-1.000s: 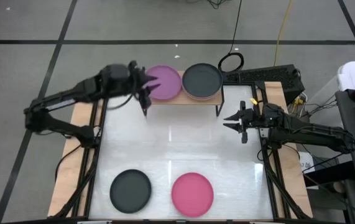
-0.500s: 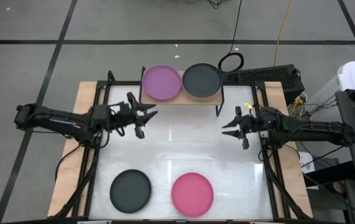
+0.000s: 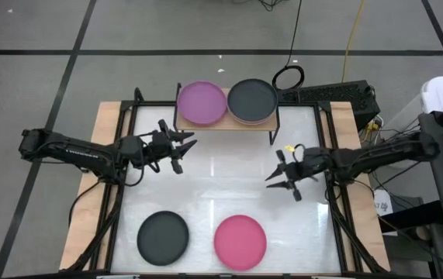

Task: Place and stack plates onto a shelf
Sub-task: Stack the pink plate on top of the purple plate on the shelf

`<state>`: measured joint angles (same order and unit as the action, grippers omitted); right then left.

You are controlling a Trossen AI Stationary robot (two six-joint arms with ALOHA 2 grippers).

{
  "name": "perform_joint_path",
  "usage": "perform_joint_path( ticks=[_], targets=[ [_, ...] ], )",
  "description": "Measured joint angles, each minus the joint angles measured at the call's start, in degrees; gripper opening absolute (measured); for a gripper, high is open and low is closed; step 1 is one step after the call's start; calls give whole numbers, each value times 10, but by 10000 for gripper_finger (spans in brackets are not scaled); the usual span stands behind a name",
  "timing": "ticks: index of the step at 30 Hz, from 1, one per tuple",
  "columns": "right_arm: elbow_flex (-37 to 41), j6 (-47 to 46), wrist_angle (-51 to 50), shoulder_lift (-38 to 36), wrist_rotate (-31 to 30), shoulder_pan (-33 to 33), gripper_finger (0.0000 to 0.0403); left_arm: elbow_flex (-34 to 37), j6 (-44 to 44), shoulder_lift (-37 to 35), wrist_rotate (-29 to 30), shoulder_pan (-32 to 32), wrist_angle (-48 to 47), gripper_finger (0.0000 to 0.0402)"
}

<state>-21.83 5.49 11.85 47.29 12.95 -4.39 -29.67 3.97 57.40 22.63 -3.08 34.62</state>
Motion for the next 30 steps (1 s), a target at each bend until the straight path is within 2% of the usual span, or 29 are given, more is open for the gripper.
perform_joint_path(
  ticks=[8,17,21,30],
  targets=[
    [-88,10,-16,158,-55,-92,96,0,0,0,0,2,-1,133],
    [-118,-78,-5,298,-55,-147,96,0,-12,6,0,2,-7,133],
    [-129,-92,30,348,-55,-170,96,-1,-15,18,0,2,-3,133],
    [-197,-86,21,415,-62,-182,96,-1,-15,43,1,12,15,133]
  ],
)
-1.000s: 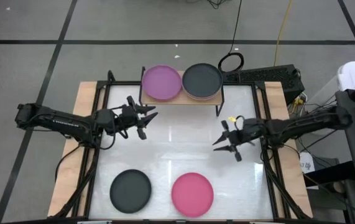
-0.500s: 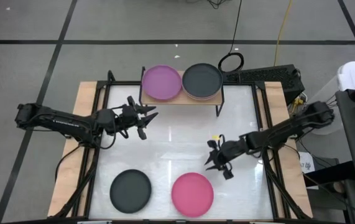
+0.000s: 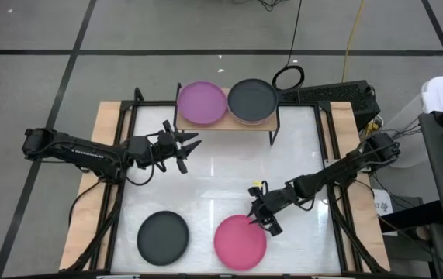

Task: Place and stack plates onto a shelf
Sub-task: Stack the pink plate on top of the purple plate on the shelf

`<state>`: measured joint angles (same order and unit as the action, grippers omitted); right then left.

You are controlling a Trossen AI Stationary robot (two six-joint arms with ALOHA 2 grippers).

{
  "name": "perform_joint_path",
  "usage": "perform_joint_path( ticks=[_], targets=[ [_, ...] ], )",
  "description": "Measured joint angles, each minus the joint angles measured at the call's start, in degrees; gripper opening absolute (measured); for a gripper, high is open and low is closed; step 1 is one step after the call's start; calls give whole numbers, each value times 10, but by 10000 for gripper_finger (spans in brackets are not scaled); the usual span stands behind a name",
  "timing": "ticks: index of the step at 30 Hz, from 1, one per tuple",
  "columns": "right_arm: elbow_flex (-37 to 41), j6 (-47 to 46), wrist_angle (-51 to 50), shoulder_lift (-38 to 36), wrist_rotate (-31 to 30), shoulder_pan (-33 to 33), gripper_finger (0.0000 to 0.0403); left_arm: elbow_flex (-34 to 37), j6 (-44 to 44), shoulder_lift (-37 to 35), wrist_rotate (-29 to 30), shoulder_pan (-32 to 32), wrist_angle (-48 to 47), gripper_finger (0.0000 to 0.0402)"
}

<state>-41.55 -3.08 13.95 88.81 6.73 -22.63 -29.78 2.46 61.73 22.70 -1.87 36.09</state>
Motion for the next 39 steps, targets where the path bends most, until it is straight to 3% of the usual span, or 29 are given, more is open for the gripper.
perform_joint_path(
  ticks=[5,8,26,39],
  targets=[
    [-8,-6,-5,23,-68,2,96,0,3,2,0,3,1,133],
    [-8,-14,-9,39,-75,6,96,0,3,2,0,3,2,133],
    [-9,-58,-4,70,-64,13,96,0,0,2,0,3,10,133],
    [-8,-87,19,70,-16,16,96,0,-3,2,0,3,10,133]
  ],
)
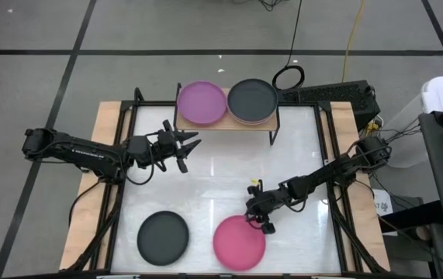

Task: Place and stack plates onto a shelf
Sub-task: Stack the pink plate on top of the purple plate on the shelf

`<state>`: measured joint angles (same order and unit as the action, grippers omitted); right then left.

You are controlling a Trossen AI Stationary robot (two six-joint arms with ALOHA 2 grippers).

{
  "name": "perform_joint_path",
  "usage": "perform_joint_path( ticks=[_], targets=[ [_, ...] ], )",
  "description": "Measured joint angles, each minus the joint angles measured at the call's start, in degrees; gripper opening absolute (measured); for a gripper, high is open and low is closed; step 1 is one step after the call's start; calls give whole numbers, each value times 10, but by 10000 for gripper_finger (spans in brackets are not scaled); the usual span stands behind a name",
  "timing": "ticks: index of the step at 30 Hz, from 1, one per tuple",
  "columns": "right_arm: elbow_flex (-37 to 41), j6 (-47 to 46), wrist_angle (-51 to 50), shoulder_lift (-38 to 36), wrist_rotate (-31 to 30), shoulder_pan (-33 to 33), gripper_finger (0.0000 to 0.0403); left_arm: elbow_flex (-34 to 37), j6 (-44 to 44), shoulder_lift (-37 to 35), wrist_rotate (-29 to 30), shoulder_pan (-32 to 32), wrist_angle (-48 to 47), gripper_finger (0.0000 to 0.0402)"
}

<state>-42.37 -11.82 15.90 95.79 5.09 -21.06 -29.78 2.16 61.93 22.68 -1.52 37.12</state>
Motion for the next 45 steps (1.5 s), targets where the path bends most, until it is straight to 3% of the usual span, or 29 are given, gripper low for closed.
perform_joint_path(
  ticks=[16,19,25,31,36,45],
  targets=[
    [0,-11,-22,0,10,1,92,0,-9,0,0,0,0,133],
    [0,6,-24,0,8,1,77,0,-9,0,0,0,0,133],
    [0,59,-24,0,-28,0,8,1,-13,0,0,0,22,134],
    [0,70,-23,0,-50,0,2,1,-44,0,-32,-2,110,134],
    [0,76,-25,-5,-60,0,1,1,-26,0,-46,-4,69,134],
    [1,115,-25,-70,-99,11,1,1,-27,0,13,-4,21,134]
  ],
)
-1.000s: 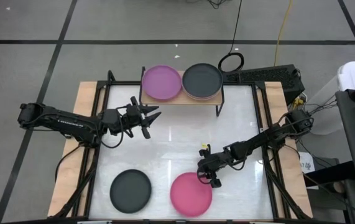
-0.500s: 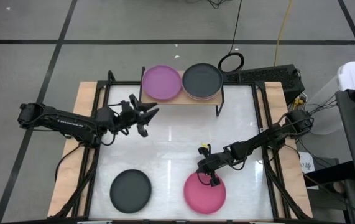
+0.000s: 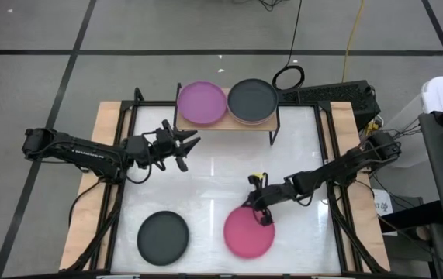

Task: Place and stack plates onto a shelf
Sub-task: Stack the pink plate on top of the purple plate on the shelf

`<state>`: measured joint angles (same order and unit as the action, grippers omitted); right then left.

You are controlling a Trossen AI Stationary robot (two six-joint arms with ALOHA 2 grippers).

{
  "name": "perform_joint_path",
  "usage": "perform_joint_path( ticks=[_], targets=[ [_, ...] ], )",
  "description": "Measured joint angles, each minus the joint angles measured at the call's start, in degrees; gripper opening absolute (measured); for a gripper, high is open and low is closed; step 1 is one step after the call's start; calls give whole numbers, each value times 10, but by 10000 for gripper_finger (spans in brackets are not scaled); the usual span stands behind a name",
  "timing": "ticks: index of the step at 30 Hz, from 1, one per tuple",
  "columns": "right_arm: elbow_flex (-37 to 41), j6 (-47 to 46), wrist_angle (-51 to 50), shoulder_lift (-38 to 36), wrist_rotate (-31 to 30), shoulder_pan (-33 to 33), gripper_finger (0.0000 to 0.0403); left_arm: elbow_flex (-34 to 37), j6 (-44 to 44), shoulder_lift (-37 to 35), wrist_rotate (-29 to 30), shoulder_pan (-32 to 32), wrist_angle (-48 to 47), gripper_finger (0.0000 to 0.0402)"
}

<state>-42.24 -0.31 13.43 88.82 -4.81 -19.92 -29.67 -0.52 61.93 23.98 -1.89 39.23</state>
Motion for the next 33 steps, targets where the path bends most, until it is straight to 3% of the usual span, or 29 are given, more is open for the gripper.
perform_joint_path(
  ticks=[7,18,23,28,33],
  targets=[
    [0,58,43,-67,-71,35,0,0,0,0,1,0,11,134],
    [0,103,100,-135,-72,127,0,-1,11,-1,1,0,12,134],
    [0,122,178,-153,-70,200,0,-1,20,-19,1,-1,14,134],
    [-5,104,302,-153,-6,302,0,-1,26,-33,1,-7,15,134],
    [-70,42,316,-127,70,408,0,-1,50,-39,1,-14,15,134]
  ],
)
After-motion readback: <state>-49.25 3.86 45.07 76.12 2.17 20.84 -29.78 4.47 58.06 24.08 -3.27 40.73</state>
